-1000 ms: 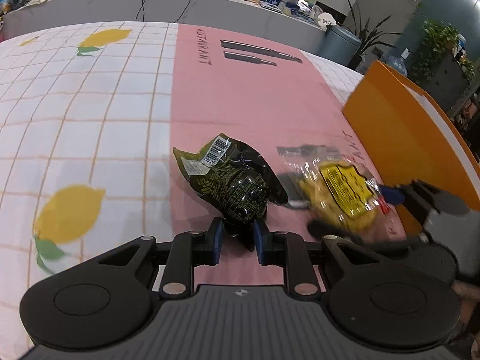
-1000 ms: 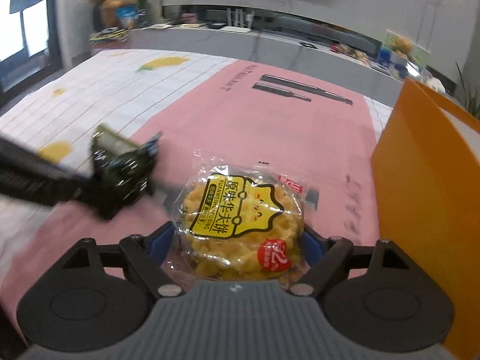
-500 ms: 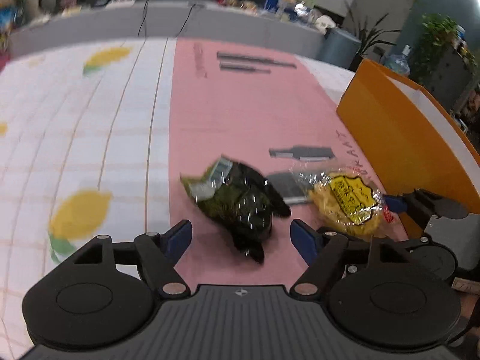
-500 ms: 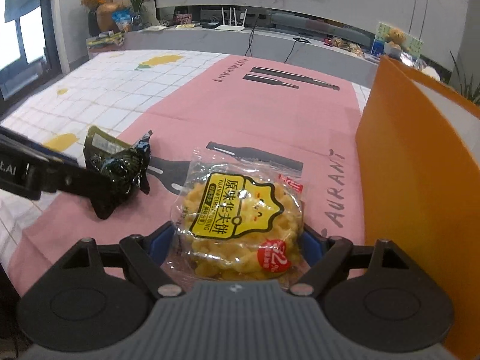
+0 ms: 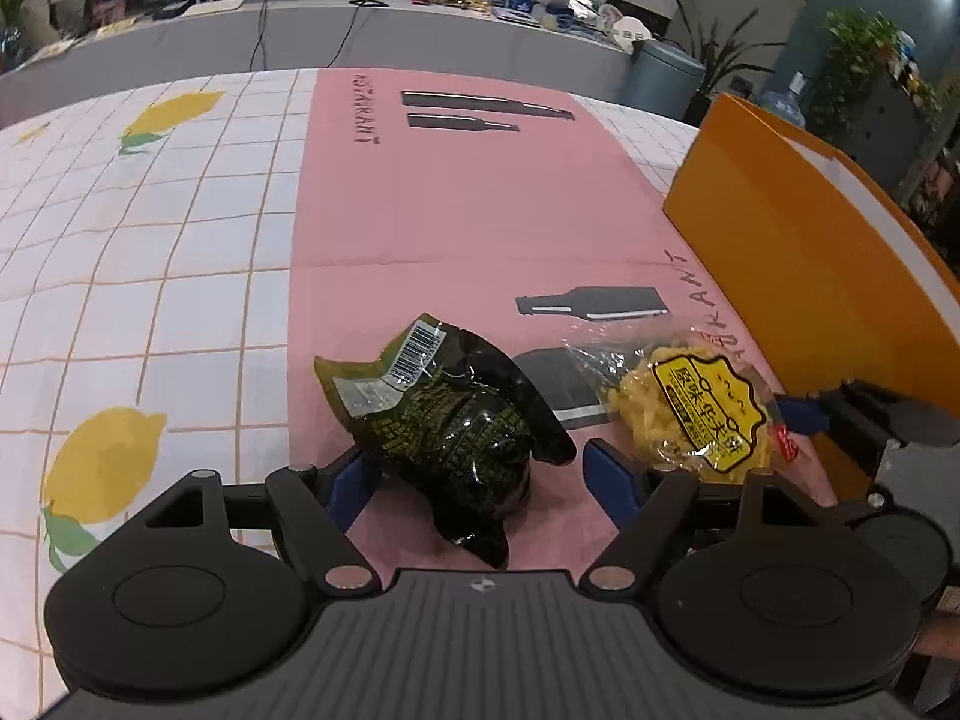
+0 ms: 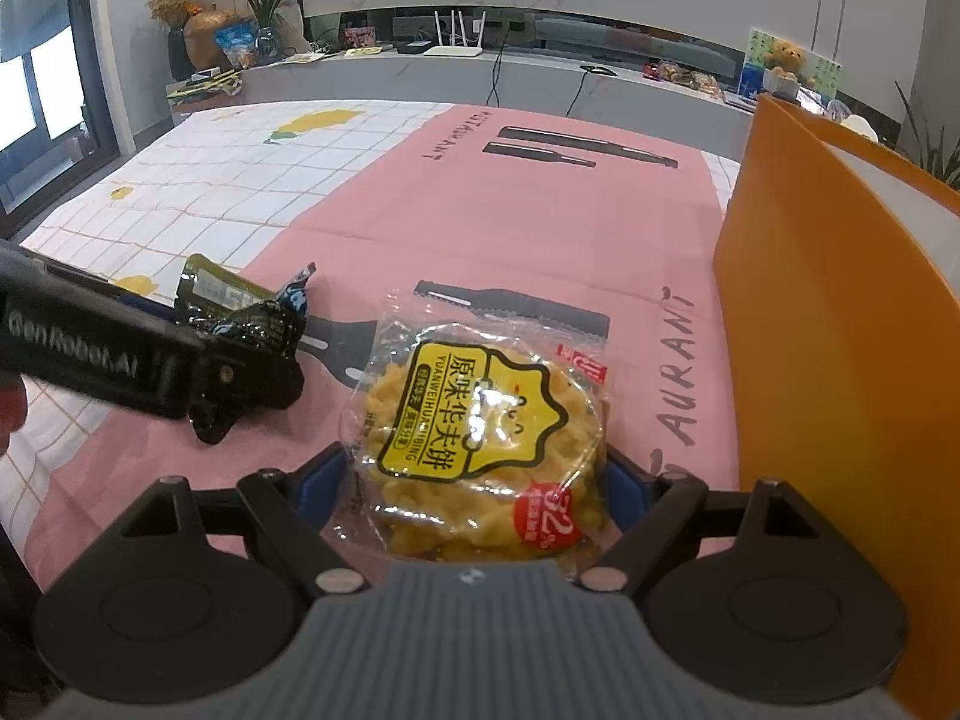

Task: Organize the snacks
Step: 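Lift the cracker bag with the right gripper while the left gripper lifts the seaweed pack, then carry the cracker bag over the orange box and release it with the right gripper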

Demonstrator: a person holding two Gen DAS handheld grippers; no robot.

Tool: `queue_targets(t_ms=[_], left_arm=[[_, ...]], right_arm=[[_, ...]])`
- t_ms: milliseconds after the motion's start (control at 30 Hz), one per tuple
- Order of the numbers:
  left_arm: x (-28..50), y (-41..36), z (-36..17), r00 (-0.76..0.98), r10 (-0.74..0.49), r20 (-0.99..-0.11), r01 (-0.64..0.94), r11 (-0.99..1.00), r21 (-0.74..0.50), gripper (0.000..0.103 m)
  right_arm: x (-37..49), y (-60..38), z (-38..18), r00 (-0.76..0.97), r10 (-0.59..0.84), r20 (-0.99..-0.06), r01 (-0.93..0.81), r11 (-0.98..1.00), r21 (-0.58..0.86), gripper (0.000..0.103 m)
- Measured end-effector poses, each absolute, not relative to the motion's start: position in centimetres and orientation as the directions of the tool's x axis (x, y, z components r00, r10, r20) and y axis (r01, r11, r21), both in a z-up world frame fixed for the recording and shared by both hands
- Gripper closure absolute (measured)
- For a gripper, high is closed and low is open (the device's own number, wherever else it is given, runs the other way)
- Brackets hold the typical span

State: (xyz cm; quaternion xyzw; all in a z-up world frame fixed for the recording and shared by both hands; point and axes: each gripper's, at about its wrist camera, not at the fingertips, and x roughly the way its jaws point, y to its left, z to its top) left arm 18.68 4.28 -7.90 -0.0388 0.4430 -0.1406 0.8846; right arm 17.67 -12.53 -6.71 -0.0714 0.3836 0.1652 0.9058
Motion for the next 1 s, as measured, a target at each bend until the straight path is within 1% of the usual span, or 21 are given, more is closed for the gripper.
queue_targets(t_ms=[33, 67, 100, 200, 300, 433, 567, 667, 833, 933, 1000], left_arm=[[18.6, 4.2, -7.9, 0.579, -0.272, -0.769, 0.208, 0.961, -0.183, 0.036], [18.5, 4.2, -7.8, 0.587, -0.272, -0.763, 0.208, 0.961, -0.182, 0.046], [18.5, 4.2, -7.8, 0.589, -0.277, -0.759, 0.209, 0.96, -0.188, 0.058], [18.5, 4.5, -7.8, 0.59, -0.29, -0.754, 0.194, 0.957, -0.216, 0.061], [18.3, 4.5, -7.5, 0.609, -0.285, -0.74, 0.191, 0.958, -0.212, 0.062], [17.7, 4.7, -6.2, 0.656, -0.29, -0.696, 0.184, 0.957, -0.225, 0.062], [17.4, 5.3, -4.5, 0.684, -0.324, -0.653, 0.178, 0.943, -0.281, 0.062], [17.0, 5.6, -3.4, 0.704, -0.336, -0.626, 0.185, 0.938, -0.294, 0.062], [16.7, 6.1, -1.7, 0.726, -0.362, -0.585, 0.187, 0.922, -0.338, 0.062], [16.4, 5.7, -0.7, 0.732, -0.37, -0.572, 0.201, 0.919, -0.338, 0.062], [16.1, 5.3, 0.0, 0.735, -0.384, -0.558, 0.219, 0.914, -0.34, 0.062]], right_arm=[[17.6, -12.5, -6.7, 0.652, 0.244, -0.718, -0.355, 0.935, -0.005, 0.02], [17.6, -12.4, -6.7, 0.652, 0.245, -0.718, -0.359, 0.933, -0.008, 0.02], [17.5, -12.3, -6.7, 0.651, 0.245, -0.718, -0.362, 0.932, -0.01, 0.02], [17.5, -12.5, -6.6, 0.649, 0.253, -0.717, -0.361, 0.932, 0.001, 0.02], [17.6, -12.6, -6.6, 0.65, 0.255, -0.716, -0.359, 0.933, 0.006, 0.021], [17.4, -13.0, -6.2, 0.655, 0.261, -0.709, -0.352, 0.936, 0.019, 0.021], [17.1, -14.2, -4.8, 0.673, 0.295, -0.679, -0.331, 0.94, 0.081, 0.022], [16.5, -14.9, -2.8, 0.708, 0.338, -0.62, -0.366, 0.926, 0.086, 0.022], [14.8, -17.7, 2.4, 0.779, 0.399, -0.484, -0.381, 0.914, 0.141, 0.022], [13.6, -20.0, 4.9, 0.823, 0.386, -0.416, -0.365, 0.921, 0.133, 0.022], [12.9, -21.6, 6.0, 0.852, 0.351, -0.389, -0.338, 0.935, 0.104, 0.022]])
